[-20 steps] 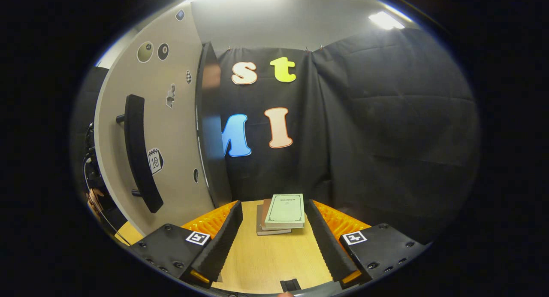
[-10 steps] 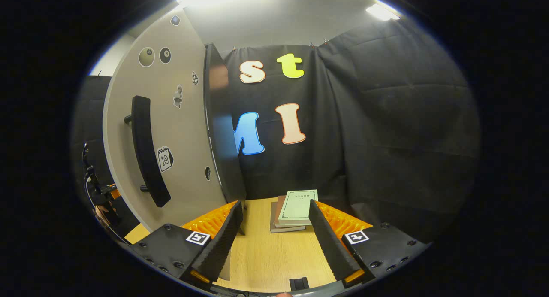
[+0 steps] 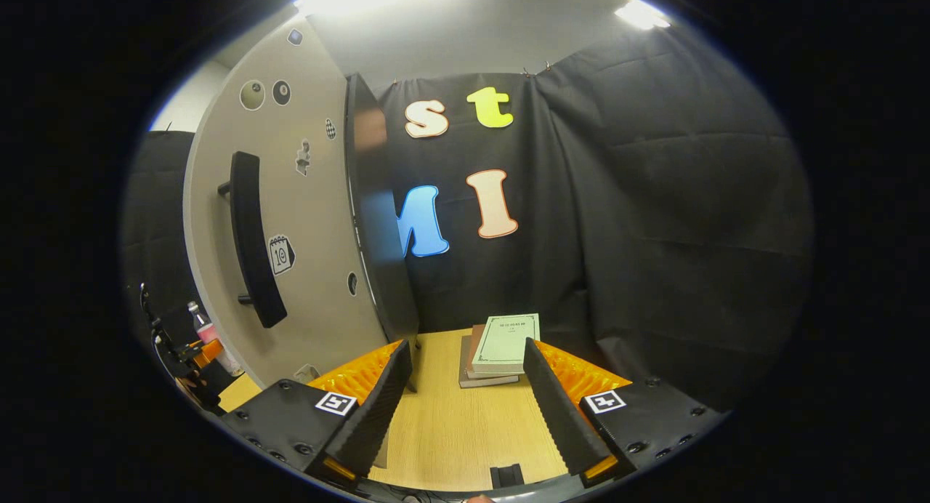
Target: Open the cabinet door with the right hand, grasp the bottle in the cabinet with the left hand and place it on the coaster, then close the cabinet door with the right hand.
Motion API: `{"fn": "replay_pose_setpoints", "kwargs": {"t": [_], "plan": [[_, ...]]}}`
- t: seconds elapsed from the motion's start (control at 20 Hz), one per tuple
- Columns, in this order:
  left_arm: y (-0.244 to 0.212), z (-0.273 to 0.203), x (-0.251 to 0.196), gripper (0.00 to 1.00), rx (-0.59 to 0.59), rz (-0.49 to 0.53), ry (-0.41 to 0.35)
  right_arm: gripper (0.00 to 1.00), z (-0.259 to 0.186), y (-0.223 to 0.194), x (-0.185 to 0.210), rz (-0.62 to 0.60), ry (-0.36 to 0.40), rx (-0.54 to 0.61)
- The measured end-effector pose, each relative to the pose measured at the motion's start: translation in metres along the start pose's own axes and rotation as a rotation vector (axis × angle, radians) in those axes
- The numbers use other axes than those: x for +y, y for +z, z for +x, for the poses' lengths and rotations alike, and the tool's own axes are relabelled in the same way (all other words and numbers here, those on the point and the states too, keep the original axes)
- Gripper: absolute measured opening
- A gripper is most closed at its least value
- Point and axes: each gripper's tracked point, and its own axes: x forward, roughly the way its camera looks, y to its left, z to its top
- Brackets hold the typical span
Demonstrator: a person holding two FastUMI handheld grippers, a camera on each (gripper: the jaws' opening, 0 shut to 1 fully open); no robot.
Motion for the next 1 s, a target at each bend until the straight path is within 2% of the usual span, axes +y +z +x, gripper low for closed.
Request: {"fn": "replay_pose_setpoints", "kwargs": {"t": [0.4, 0.5, 0.55, 0.8, 1.0], "plan": [[-0.078, -0.017, 0.038, 0.72, 0.072, -0.056, 0.085, 0.98, 0.002, -0.020, 0.007, -0.025, 0.007, 0.035], [-0.102, -0.018, 0.042, 0.72, 0.097, -0.074, 0.099, 0.98, 0.001, -0.026, 0.012, -0.024, 0.015, 0.050], [-0.112, -0.018, 0.043, 0.76, 0.106, -0.079, 0.106, 0.98, 0.000, -0.027, 0.011, -0.028, 0.018, 0.051], [-0.161, -0.010, 0.049, 0.74, 0.163, -0.110, 0.130, 0.98, -0.004, -0.032, 0.008, -0.060, 0.000, 0.071], [-0.191, -0.006, 0.054, 0.74, 0.196, -0.081, 0.161, 0.98, -0.004, -0.037, 0.005, -0.053, -0.005, 0.087]]}}
